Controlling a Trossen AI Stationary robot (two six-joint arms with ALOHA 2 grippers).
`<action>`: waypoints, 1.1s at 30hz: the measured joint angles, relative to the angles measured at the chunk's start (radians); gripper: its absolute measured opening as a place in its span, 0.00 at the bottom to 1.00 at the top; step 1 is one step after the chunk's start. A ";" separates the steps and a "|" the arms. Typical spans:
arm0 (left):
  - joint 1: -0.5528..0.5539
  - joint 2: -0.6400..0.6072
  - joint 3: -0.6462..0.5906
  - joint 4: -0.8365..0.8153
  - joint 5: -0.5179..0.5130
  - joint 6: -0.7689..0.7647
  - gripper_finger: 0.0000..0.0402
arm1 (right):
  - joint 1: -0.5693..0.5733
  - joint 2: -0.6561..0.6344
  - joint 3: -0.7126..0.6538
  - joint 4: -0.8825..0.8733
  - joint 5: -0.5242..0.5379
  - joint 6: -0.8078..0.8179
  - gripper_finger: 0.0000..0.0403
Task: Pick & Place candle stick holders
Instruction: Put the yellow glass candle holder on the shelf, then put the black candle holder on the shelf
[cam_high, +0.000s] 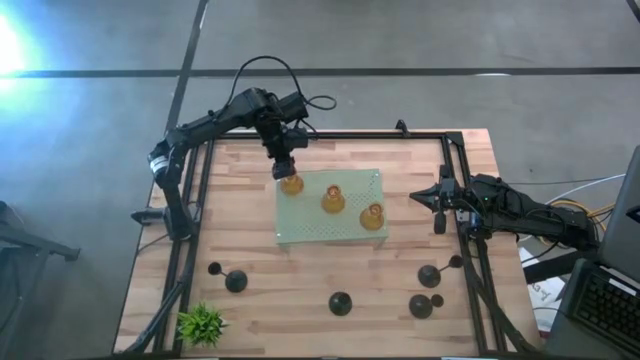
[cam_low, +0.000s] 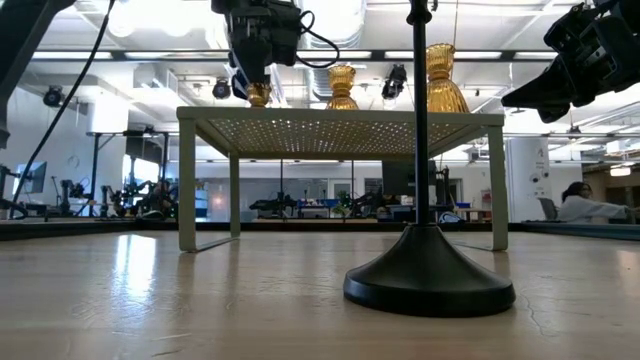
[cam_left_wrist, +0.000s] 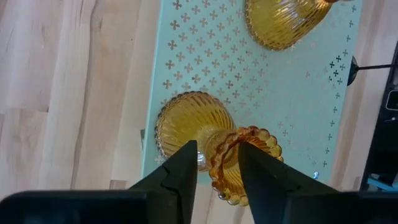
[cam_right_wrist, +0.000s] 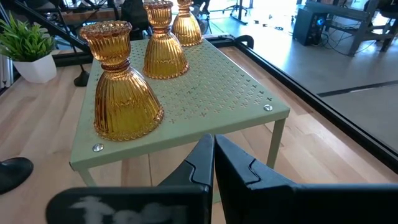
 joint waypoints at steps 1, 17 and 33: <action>0.000 0.000 0.000 -0.001 0.000 -0.003 0.32 | 0.000 0.000 0.000 0.000 0.000 0.000 0.02; 0.000 -0.045 0.058 -0.048 0.000 -0.008 0.42 | 0.000 0.000 0.000 0.000 0.000 0.000 0.02; -0.003 -0.123 0.293 -0.112 0.004 -0.058 0.42 | 0.000 0.000 0.000 0.000 0.000 0.000 0.02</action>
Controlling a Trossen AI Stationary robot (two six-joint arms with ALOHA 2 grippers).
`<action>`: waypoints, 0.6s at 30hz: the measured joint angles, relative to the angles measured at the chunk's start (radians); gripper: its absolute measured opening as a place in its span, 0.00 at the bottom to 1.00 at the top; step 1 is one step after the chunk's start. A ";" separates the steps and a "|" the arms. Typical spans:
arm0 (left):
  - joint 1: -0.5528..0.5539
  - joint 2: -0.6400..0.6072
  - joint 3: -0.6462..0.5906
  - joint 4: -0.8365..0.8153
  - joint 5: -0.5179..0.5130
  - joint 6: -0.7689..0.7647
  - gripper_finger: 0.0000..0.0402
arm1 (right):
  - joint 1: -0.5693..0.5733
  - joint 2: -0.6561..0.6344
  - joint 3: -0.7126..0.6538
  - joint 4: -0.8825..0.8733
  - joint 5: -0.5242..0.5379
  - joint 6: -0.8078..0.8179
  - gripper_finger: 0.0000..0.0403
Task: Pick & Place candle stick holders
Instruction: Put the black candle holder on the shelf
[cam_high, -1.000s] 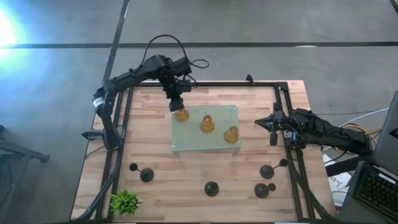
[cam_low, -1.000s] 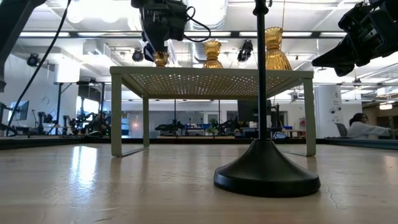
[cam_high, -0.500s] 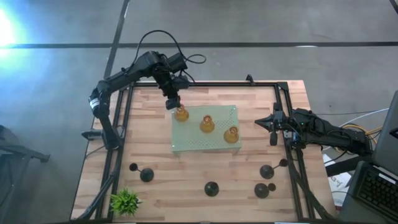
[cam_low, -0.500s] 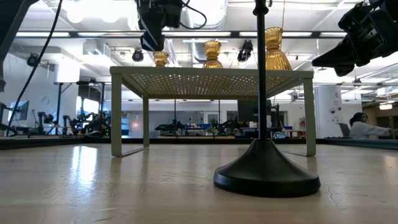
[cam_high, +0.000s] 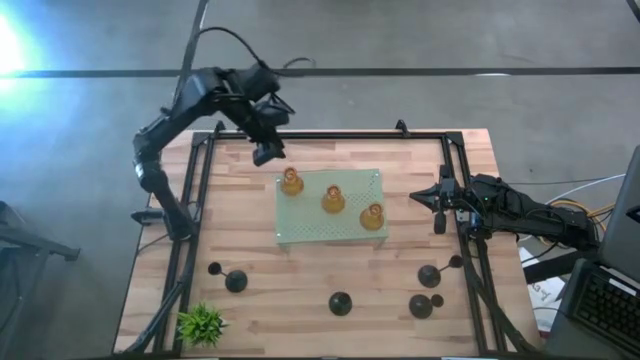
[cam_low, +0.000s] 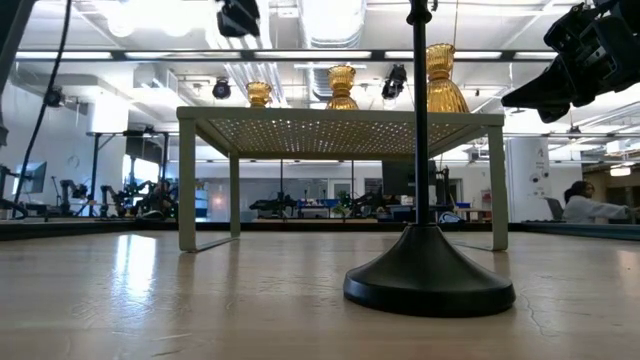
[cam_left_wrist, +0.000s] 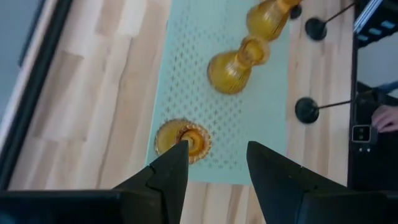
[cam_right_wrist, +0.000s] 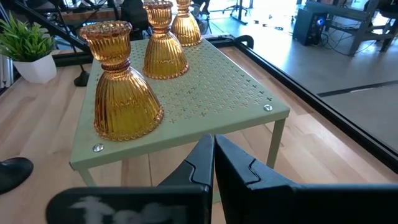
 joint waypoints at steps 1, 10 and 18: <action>-0.001 -0.014 0.006 0.001 0.000 -0.008 0.41 | 0.000 0.000 0.000 0.000 0.000 0.000 0.02; -0.071 -0.153 0.009 0.000 -0.037 -0.101 0.41 | 0.000 0.000 0.000 0.000 0.000 0.000 0.02; -0.439 -0.260 -0.057 0.001 -0.372 -0.275 0.39 | 0.000 0.000 0.000 0.000 0.000 0.000 0.02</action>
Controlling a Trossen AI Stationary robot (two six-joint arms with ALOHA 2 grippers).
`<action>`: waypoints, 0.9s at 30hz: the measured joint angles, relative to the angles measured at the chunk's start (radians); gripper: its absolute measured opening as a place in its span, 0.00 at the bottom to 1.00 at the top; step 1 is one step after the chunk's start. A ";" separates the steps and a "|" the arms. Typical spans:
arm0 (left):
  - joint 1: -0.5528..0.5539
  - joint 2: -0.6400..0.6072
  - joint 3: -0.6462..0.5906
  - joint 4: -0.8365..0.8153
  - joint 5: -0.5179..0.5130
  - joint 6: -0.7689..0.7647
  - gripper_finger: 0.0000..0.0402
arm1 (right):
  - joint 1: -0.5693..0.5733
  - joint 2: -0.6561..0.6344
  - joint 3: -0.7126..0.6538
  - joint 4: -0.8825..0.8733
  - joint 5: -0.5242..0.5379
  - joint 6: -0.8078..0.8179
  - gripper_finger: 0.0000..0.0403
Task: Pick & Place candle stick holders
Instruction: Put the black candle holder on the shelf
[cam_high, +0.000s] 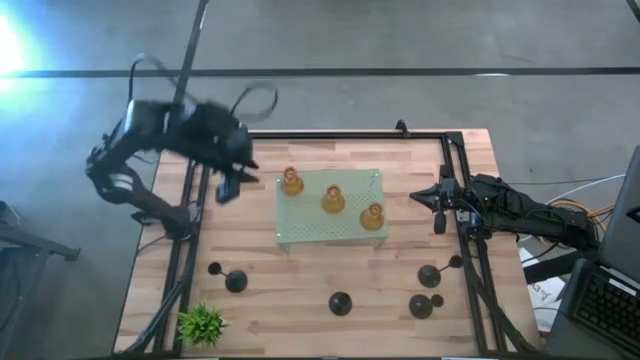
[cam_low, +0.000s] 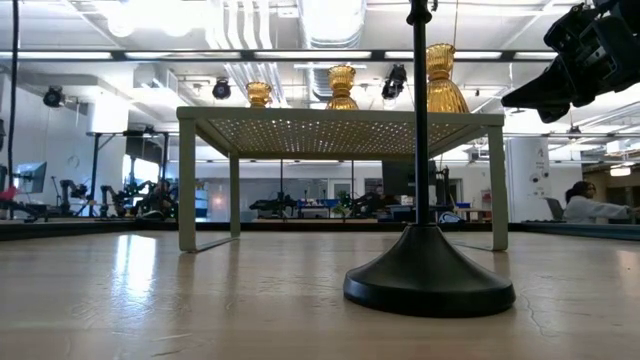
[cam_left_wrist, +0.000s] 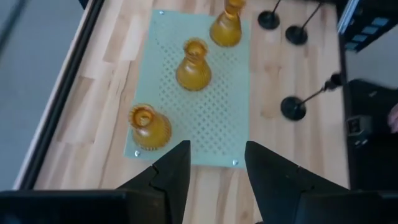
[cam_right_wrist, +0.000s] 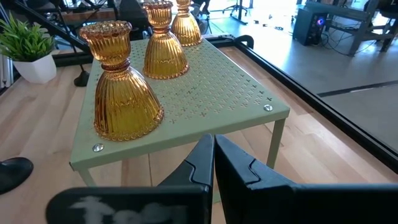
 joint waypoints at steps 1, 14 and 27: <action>-0.058 -0.009 -0.015 0.000 -0.057 -0.027 0.38 | 0.000 0.000 0.000 0.000 0.000 0.000 0.02; -0.564 -0.052 -0.367 0.292 -0.397 -0.281 0.38 | 0.000 0.000 0.000 0.000 0.000 0.000 0.02; -0.585 -0.036 -0.772 0.883 -0.400 -0.094 0.38 | 0.000 0.000 0.000 0.000 0.000 0.000 0.02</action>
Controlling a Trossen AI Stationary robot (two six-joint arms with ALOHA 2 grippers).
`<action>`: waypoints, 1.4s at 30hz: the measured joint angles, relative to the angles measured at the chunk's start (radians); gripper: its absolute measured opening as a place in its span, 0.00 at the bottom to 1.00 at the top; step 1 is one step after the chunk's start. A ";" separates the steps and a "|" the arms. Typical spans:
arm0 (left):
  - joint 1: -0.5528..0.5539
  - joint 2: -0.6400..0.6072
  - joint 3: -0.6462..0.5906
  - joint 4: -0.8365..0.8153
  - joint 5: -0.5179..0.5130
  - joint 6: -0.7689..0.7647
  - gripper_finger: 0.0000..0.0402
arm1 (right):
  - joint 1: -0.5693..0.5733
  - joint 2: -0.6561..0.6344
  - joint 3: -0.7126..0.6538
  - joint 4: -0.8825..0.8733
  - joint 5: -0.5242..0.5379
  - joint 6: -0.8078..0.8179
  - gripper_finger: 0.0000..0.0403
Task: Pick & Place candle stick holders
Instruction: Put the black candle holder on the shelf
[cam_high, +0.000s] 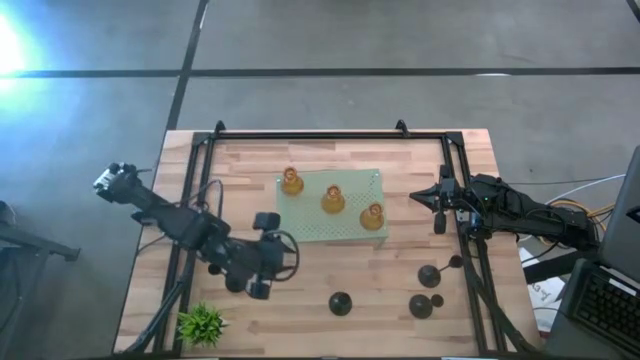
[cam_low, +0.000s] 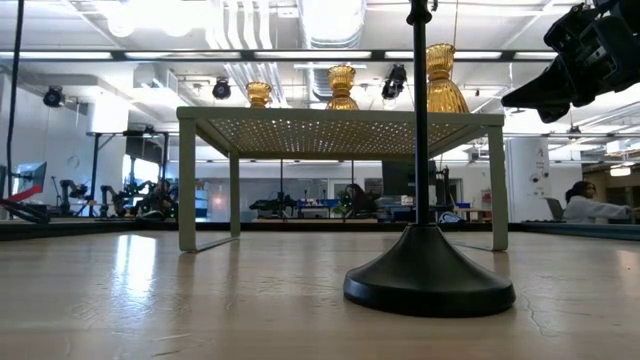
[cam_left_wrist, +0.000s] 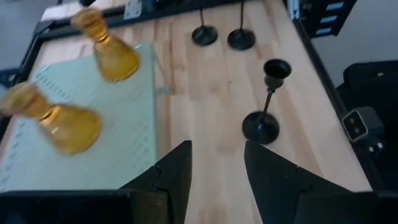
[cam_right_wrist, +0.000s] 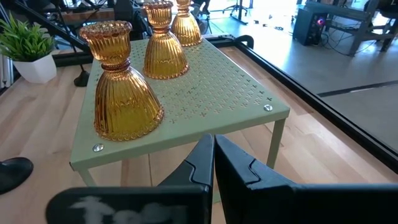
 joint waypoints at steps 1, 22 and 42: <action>0.000 0.000 -0.030 0.054 0.001 0.014 0.38 | 0.000 0.000 0.000 0.000 0.000 0.000 0.02; 0.012 0.057 -0.508 0.826 0.219 0.148 0.38 | 0.000 0.000 0.000 0.000 0.000 0.000 0.02; 0.137 0.359 -0.458 1.122 0.508 0.220 0.38 | 0.000 0.000 0.000 0.000 0.000 0.000 0.02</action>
